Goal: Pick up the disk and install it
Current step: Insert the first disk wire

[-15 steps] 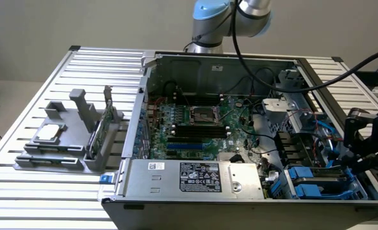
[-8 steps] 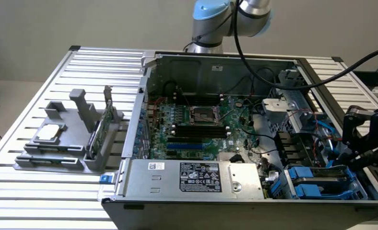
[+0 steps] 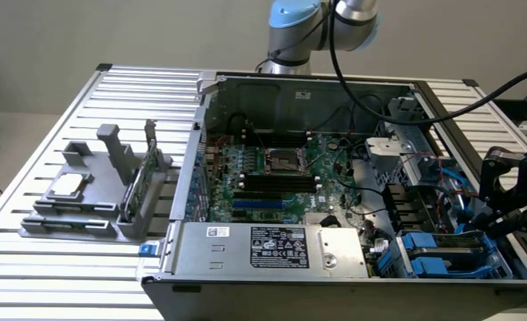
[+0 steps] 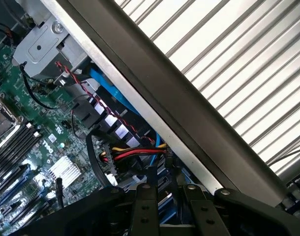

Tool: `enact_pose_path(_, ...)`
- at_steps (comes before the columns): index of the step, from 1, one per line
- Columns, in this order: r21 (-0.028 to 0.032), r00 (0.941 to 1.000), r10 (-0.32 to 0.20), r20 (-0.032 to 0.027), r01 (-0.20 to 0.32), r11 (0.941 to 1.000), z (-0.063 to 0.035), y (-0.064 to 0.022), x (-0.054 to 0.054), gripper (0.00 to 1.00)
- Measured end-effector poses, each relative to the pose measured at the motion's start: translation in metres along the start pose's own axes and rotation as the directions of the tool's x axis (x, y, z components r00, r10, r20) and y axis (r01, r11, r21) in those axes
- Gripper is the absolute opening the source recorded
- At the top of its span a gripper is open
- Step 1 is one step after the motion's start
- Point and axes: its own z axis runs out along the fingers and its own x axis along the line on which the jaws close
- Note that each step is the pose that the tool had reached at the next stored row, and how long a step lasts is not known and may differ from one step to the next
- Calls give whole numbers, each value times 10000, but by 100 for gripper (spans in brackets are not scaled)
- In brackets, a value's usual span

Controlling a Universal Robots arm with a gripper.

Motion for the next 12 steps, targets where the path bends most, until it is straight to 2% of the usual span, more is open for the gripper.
enact_pose_path(6, 167, 10000, 42, -26, -41, 9999, 28, 51, 20, 26)
enact_pose_path(10, 286, 9999, 96, -72, -93, 9995, 33, 85, 9, 26)
enact_pose_path(12, 325, 9998, 151, -93, -148, 9994, 36, 88, 6, 26)
